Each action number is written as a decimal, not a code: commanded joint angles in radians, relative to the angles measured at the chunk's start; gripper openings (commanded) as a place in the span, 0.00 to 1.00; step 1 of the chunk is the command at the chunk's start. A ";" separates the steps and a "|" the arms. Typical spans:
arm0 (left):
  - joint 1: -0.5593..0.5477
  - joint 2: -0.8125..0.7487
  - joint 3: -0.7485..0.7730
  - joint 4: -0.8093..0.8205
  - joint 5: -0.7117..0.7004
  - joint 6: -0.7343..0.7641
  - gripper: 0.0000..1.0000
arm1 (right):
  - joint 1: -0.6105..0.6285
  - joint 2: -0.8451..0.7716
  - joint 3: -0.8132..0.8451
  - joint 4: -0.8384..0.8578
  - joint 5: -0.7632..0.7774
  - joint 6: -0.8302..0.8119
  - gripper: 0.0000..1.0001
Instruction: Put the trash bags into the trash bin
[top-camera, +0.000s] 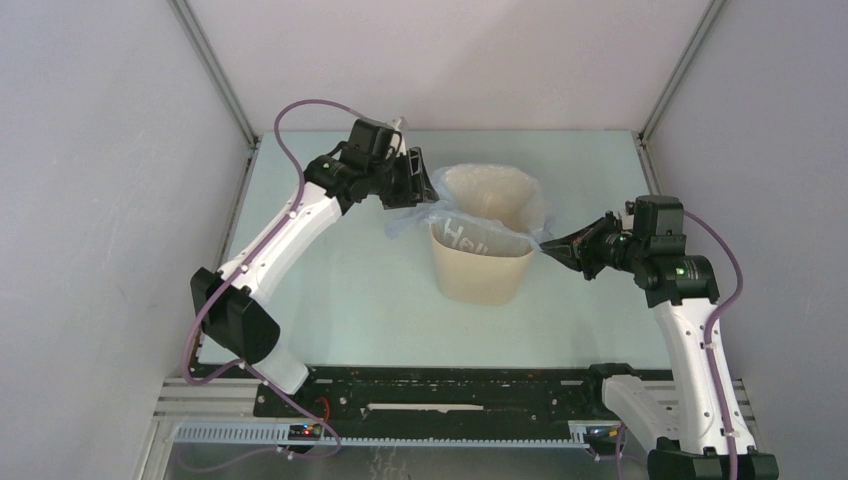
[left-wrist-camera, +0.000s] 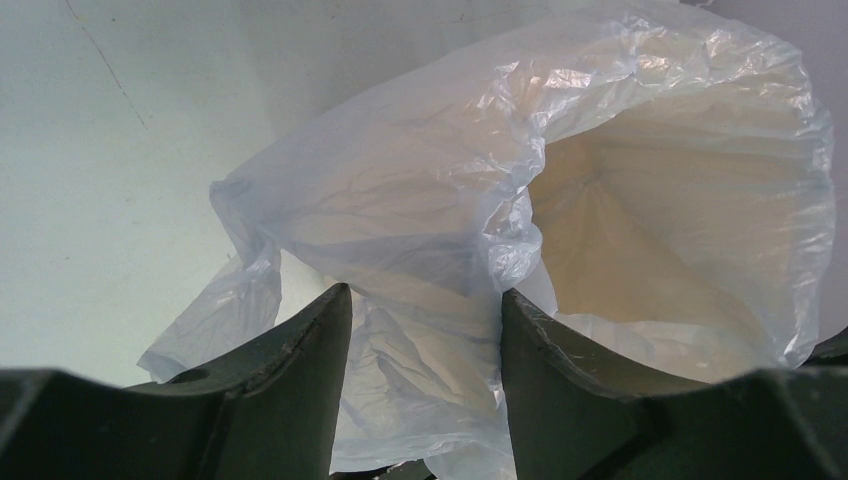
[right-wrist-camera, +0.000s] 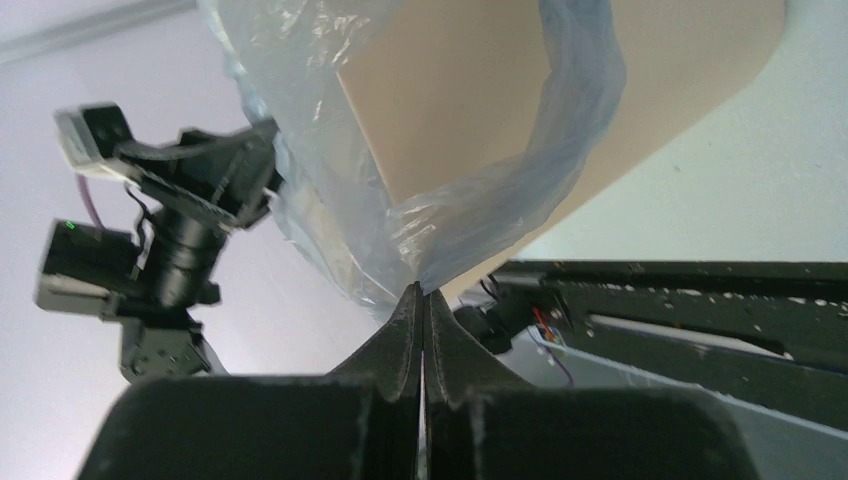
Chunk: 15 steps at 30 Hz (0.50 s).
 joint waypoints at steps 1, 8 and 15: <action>-0.003 0.001 -0.020 0.003 0.000 -0.001 0.59 | -0.005 -0.041 -0.005 -0.037 -0.106 -0.120 0.00; -0.003 0.013 -0.003 0.003 0.007 -0.007 0.59 | -0.014 -0.064 -0.097 -0.069 -0.148 -0.204 0.00; -0.004 0.021 0.033 -0.003 0.034 0.019 0.63 | -0.086 0.024 -0.104 0.031 -0.086 -0.270 0.00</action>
